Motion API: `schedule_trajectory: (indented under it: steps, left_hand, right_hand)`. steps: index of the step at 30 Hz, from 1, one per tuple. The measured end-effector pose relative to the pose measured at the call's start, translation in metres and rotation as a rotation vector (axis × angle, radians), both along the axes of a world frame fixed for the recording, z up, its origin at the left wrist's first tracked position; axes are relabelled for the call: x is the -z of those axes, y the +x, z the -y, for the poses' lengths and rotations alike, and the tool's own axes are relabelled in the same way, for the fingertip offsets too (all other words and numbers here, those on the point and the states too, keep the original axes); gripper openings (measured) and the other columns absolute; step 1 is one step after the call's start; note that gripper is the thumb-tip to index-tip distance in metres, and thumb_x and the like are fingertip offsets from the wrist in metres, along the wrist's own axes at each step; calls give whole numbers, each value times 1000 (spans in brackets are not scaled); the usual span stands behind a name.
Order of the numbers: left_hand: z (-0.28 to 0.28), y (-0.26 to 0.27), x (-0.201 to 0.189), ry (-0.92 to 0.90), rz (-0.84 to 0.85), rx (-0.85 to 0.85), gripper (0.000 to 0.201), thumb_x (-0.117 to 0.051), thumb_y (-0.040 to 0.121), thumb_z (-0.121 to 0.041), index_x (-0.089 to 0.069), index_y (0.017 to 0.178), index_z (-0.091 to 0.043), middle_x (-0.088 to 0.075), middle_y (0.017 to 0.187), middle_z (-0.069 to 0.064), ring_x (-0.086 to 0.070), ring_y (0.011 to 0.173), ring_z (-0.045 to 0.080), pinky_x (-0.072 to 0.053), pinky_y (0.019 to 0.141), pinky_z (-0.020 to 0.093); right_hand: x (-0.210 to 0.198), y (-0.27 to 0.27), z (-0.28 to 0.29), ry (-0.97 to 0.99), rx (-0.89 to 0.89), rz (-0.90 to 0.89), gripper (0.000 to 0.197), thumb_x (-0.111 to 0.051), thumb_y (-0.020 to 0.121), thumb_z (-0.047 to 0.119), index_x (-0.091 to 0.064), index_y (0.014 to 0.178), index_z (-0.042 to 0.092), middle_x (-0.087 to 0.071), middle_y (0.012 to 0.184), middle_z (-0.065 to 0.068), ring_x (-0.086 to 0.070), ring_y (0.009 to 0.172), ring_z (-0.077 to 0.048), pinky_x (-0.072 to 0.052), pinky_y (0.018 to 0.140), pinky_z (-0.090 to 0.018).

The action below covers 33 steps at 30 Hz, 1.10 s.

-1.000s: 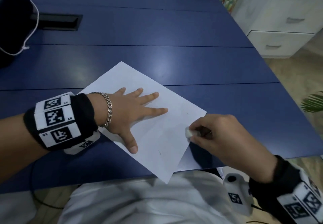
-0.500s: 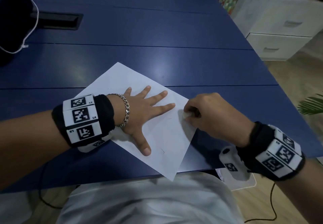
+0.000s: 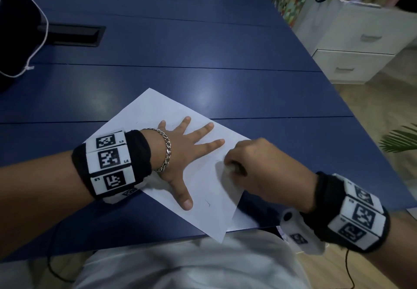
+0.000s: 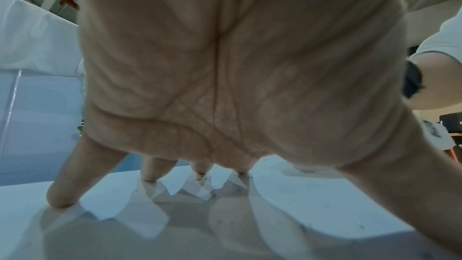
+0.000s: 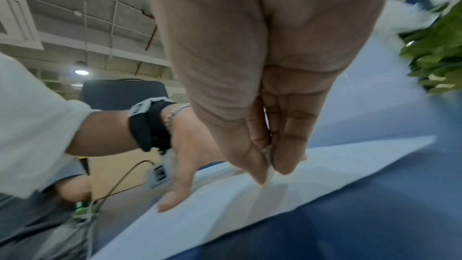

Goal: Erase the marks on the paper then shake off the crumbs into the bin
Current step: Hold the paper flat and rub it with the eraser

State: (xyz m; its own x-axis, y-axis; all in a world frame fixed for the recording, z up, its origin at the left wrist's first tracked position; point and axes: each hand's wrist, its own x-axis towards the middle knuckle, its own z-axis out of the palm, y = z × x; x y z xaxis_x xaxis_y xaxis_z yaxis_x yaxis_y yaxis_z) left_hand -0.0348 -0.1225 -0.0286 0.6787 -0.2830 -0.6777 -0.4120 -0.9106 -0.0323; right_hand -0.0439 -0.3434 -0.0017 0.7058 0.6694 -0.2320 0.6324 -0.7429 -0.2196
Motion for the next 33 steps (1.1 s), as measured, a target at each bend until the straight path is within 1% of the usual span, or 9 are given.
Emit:
schedule_trajectory:
  steps: [2,6,12,16,18,21,25,30,33]
  left_hand:
    - [0,0,0,-2,0,-1,160,-82,42,-89,43,140,-60,52,155,-16,32,152,42,-7,114,82]
    - [0,0,-1,-4,4,1,160,-81,42,-90,42,140,-60,52,155,-17,31,153,42,-9,115,82]
    - [1,0,-2,8,13,12,159,-81,43,-89,42,140,-60,52,155,-16,31,153,42,-9,115,81]
    - [0,1,-3,-2,3,3,159,-80,42,-91,41,141,-61,50,157,-18,30,154,41,-10,114,82]
    - [-1,1,-2,8,5,11,159,-79,41,-91,40,141,-61,49,157,-19,29,154,40,-11,114,82]
    - [-1,1,-3,18,2,22,158,-79,42,-92,40,141,-62,48,158,-19,29,154,40,-10,115,82]
    - [-6,4,-3,-16,12,71,155,-81,46,-89,35,145,-62,45,160,-17,28,155,39,-7,116,80]
    - [-35,14,-16,-109,185,176,146,-70,51,-95,29,151,-58,36,167,-6,25,155,40,3,124,67]
    - [-72,22,-39,-208,273,-4,120,-59,68,-90,17,155,-60,30,170,-5,18,157,38,-1,126,63]
  right_hand:
    - [-2,-2,-1,-26,-34,-41,13,-56,89,18,-56,76,19,-55,79,5,-51,69,-16,-50,67,-33]
    - [-2,27,9,0,105,29,10,-59,88,20,-69,88,16,-67,86,0,-62,80,-21,-57,74,-42]
    - [-1,-7,-1,-12,-31,-61,11,-57,87,17,-60,76,17,-58,76,2,-53,70,-20,-49,65,-35]
    - [2,26,13,64,84,29,8,-63,88,22,-69,84,20,-67,79,4,-61,72,-16,-55,71,-39]
    - [6,22,13,59,53,47,8,-62,88,21,-68,83,19,-67,79,4,-60,73,-17,-55,71,-39]
    - [5,9,14,52,-22,2,7,-64,88,21,-71,86,20,-68,79,5,-61,72,-14,-52,70,-31]
    - [-2,23,38,208,116,59,5,-71,90,24,-74,93,25,-71,85,12,-67,76,-6,-57,74,-30]
    - [10,3,50,166,51,30,3,-72,91,29,-72,89,31,-66,81,16,-64,75,-6,-52,68,-23]
    - [13,0,55,202,96,25,5,-73,92,32,-71,89,36,-66,82,17,-65,78,-5,-54,67,-23]
